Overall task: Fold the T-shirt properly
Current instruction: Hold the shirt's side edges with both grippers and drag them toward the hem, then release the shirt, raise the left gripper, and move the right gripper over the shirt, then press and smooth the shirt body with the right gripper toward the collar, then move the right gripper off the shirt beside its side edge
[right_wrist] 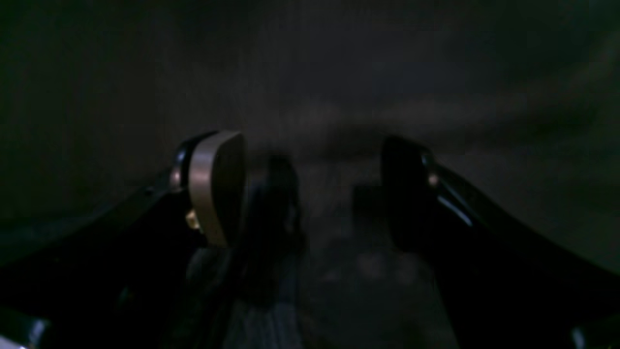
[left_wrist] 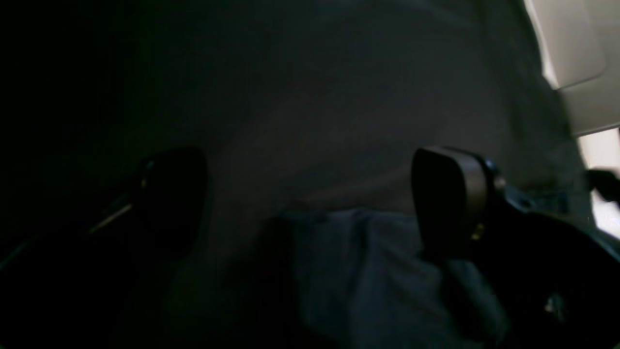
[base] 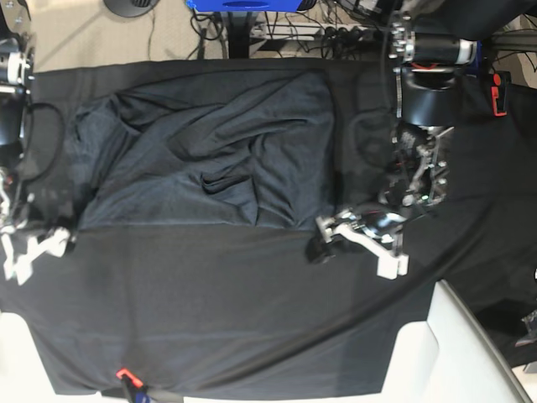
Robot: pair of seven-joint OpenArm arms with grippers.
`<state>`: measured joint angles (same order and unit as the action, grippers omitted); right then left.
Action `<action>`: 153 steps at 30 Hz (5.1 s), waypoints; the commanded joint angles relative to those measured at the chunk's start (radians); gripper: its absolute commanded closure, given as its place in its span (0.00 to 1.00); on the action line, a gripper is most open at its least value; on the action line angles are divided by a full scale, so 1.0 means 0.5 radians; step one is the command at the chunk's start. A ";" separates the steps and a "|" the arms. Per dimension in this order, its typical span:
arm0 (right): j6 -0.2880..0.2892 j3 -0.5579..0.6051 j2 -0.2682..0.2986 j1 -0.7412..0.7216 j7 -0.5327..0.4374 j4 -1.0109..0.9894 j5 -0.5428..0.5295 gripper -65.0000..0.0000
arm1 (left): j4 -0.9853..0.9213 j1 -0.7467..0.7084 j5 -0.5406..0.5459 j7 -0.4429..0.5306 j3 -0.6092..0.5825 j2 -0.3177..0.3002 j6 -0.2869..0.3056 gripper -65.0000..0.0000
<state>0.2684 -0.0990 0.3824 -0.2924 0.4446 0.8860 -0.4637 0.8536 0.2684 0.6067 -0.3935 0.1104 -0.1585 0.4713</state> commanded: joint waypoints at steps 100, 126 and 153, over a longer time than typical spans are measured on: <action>0.177 0.525 -0.920 1.102 0.285 1.495 1.693 0.51 | 0.903 -1.401 0.037 0.040 1.112 -0.065 0.335 1.00; 0.342 0.522 -0.926 1.268 0.447 1.697 1.696 0.98 | 0.903 -1.404 0.031 0.046 1.116 -0.068 0.335 1.00; 0.342 0.519 -0.926 1.587 0.453 1.786 1.696 0.97 | 0.903 -1.404 0.025 0.046 1.116 -0.068 0.335 1.00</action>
<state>0.4427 0.1623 -0.0750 0.5030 0.6819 1.7649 0.3866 1.2926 -0.4301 0.6060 -0.3916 0.6605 -0.1776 0.6296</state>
